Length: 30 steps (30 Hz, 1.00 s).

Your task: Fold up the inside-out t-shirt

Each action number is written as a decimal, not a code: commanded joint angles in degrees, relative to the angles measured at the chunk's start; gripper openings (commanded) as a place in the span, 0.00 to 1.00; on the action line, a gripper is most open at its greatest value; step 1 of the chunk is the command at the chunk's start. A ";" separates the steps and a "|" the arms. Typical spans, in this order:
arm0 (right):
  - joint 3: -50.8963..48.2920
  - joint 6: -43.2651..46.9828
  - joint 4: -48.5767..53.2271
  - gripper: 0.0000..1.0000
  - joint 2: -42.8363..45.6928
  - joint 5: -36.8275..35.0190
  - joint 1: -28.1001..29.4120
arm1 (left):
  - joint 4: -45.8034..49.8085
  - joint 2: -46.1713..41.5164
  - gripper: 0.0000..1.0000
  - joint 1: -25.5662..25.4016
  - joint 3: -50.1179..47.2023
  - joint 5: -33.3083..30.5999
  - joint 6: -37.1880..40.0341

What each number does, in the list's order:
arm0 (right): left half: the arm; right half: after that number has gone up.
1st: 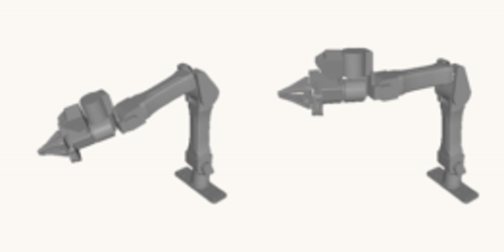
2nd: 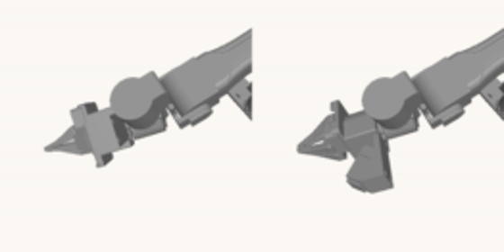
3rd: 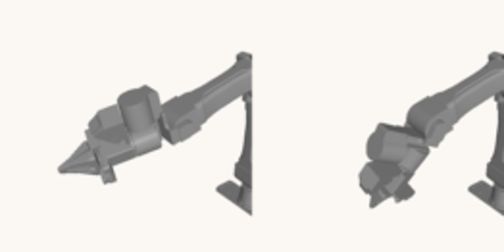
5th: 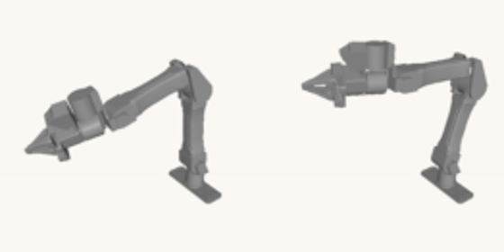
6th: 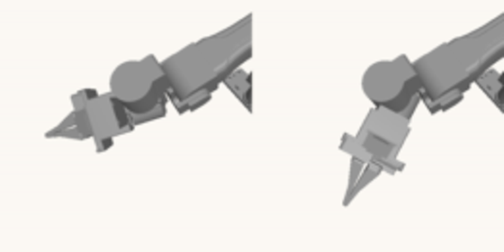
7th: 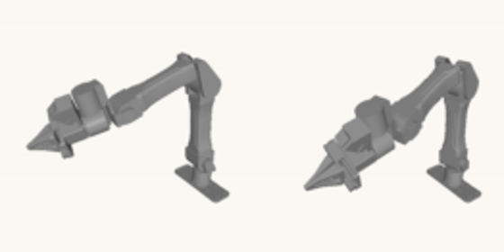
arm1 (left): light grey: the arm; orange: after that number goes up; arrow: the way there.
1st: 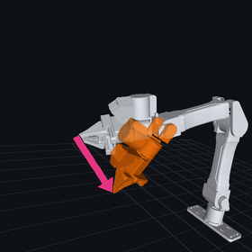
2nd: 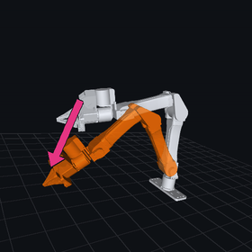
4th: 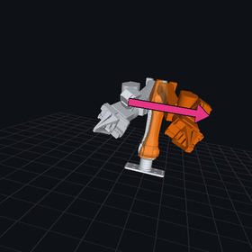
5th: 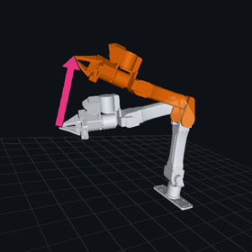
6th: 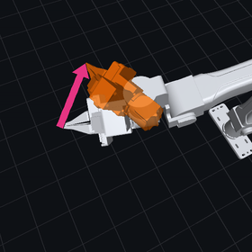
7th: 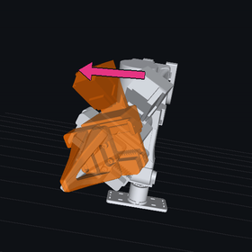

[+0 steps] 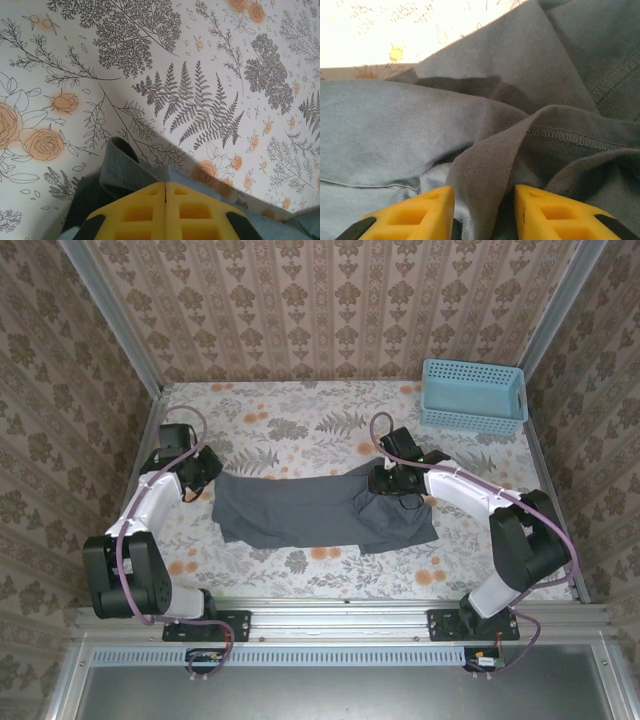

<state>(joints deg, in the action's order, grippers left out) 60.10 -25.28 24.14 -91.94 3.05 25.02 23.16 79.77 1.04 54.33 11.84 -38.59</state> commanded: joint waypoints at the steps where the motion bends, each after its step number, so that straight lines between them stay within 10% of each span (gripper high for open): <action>1: 2.07 0.52 0.96 0.33 -1.64 0.38 0.39 | -0.48 -1.09 0.00 -0.35 -0.40 0.69 0.92; 15: 5.39 2.43 4.22 0.03 3.33 1.20 1.62 | 0.37 -1.06 0.00 -0.97 0.81 0.21 1.15; 22: 4.91 2.17 6.27 0.23 2.07 -4.82 1.28 | 0.94 -1.63 0.00 -0.97 0.83 -0.18 1.52; 30: 4.81 1.09 4.52 0.24 -1.15 -1.60 1.26 | 0.73 -1.38 0.00 -0.97 0.68 -0.15 1.25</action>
<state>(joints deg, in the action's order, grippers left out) 64.66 -23.73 28.47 -91.68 0.73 26.39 23.20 79.77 0.34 54.33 11.79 -38.57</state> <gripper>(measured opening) 0.234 0.055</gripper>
